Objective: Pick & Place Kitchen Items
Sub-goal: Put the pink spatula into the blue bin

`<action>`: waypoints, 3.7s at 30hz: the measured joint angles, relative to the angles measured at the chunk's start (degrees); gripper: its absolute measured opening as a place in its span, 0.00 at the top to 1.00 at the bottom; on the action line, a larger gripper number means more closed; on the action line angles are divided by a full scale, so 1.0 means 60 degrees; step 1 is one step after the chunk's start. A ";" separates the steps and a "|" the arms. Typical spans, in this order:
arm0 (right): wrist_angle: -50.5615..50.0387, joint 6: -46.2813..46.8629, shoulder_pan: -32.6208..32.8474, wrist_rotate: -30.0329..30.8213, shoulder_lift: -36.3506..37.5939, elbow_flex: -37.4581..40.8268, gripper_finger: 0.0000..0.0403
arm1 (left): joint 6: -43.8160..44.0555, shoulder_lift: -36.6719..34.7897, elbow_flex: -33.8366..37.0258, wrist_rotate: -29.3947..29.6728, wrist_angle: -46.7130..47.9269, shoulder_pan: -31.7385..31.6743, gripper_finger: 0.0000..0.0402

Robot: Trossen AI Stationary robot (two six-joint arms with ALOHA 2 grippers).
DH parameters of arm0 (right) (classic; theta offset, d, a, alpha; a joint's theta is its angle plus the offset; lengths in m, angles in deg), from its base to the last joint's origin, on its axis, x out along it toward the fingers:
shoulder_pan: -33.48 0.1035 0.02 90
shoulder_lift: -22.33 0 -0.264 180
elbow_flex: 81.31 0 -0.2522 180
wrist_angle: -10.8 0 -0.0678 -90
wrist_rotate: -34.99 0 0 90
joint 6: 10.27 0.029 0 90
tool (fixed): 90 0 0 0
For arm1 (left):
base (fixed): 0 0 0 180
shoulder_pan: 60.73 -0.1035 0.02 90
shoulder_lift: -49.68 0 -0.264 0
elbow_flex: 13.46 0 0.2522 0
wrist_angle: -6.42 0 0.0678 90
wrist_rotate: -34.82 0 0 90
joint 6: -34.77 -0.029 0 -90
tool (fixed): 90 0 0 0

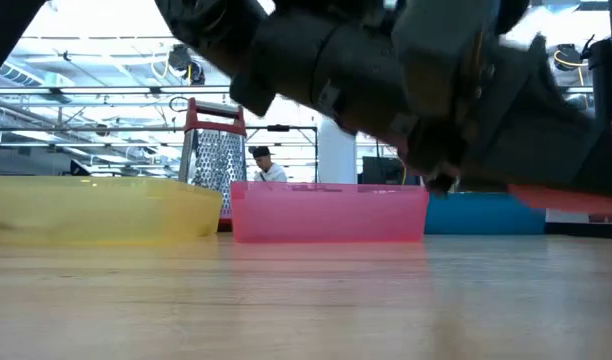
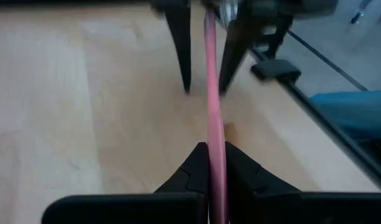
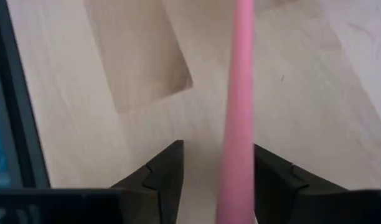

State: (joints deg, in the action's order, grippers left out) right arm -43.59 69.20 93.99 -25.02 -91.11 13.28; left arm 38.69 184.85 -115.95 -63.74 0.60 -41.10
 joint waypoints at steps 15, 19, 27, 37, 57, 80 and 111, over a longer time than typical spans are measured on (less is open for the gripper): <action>0.0186 -0.1428 -0.0549 0.0291 0.0084 0.0034 0.81 | -0.0373 -0.0354 -0.0001 0.1134 0.1195 0.0168 0.93; 0.0264 -0.1782 -0.0575 0.0359 0.0084 0.0038 0.92 | -0.0233 -0.0357 -0.0001 0.1125 0.1285 0.0194 0.93; 0.0191 -0.2169 -0.0791 0.0427 0.0098 0.0041 0.95 | -0.0172 -0.0357 -0.0001 0.1125 0.1320 0.0194 0.93; 0.0362 -0.2188 -0.0866 0.0206 0.0124 0.0038 0.96 | -0.0105 -0.0360 -0.0019 0.1229 0.1168 0.0236 0.72; -0.4972 -0.2834 -0.2472 0.0044 0.2912 0.0023 0.96 | -0.0204 -0.4231 -0.0015 0.4379 0.7404 0.0246 0.53; -0.7984 -0.4959 -0.8630 0.1304 0.6100 0.0796 0.96 | 0.0425 -0.6753 -0.0008 0.6856 1.0570 0.0205 0.52; 0.5209 -1.4911 -1.7100 -0.0334 0.6834 0.6267 0.95 | 0.0668 -0.6750 -0.0008 0.7469 1.0584 0.0150 0.52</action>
State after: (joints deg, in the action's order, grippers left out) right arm -12.34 -20.26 -8.61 -27.02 -50.11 50.89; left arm 42.69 144.36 -115.99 -18.92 64.10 -40.20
